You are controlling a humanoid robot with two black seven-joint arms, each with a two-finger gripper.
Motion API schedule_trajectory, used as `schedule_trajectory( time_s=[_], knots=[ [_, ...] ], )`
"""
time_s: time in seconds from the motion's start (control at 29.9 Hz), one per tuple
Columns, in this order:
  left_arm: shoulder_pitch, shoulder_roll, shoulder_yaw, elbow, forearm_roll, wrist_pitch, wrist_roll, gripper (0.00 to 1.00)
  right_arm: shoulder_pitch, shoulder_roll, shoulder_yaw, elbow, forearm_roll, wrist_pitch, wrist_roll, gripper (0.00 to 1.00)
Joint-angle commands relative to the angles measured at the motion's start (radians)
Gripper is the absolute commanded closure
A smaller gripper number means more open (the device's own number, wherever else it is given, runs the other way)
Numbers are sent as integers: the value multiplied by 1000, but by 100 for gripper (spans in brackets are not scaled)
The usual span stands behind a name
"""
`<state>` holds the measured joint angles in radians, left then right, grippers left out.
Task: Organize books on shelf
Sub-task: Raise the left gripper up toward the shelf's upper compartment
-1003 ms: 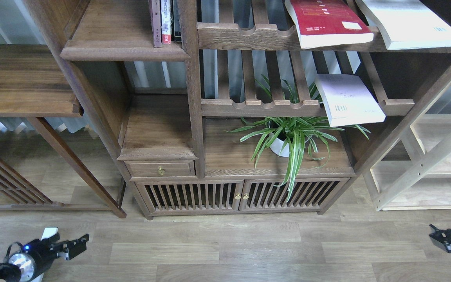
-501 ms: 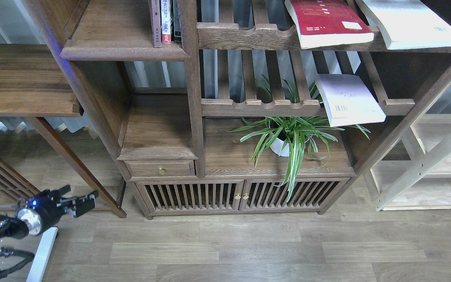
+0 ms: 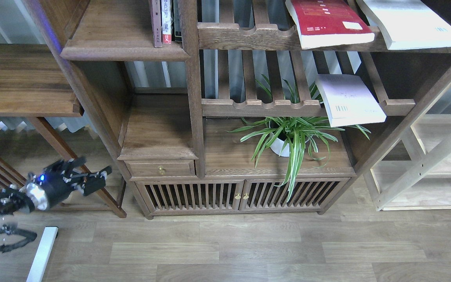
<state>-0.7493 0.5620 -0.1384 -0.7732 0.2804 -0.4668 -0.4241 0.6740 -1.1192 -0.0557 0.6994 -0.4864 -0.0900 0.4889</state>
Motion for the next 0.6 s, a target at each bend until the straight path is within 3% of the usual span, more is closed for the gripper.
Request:
schedule_trajectory(
  time_s=[0.0,0.2,0.3,0.57],
  knots=[
    [-33,90,-12,-214,64,123,5,0,38,-62,0,67,-3,-46,0,0],
    [-30,225,-75,-464,180,278,7,0,107,-174,2,205,-23,-183,0,0],
    [-31,266,-98,-524,180,326,7,0,137,-229,4,287,-70,-244,0,0],
    [-30,358,-170,-581,181,335,8,0,202,-317,36,407,-314,-295,0,0]
  ],
)
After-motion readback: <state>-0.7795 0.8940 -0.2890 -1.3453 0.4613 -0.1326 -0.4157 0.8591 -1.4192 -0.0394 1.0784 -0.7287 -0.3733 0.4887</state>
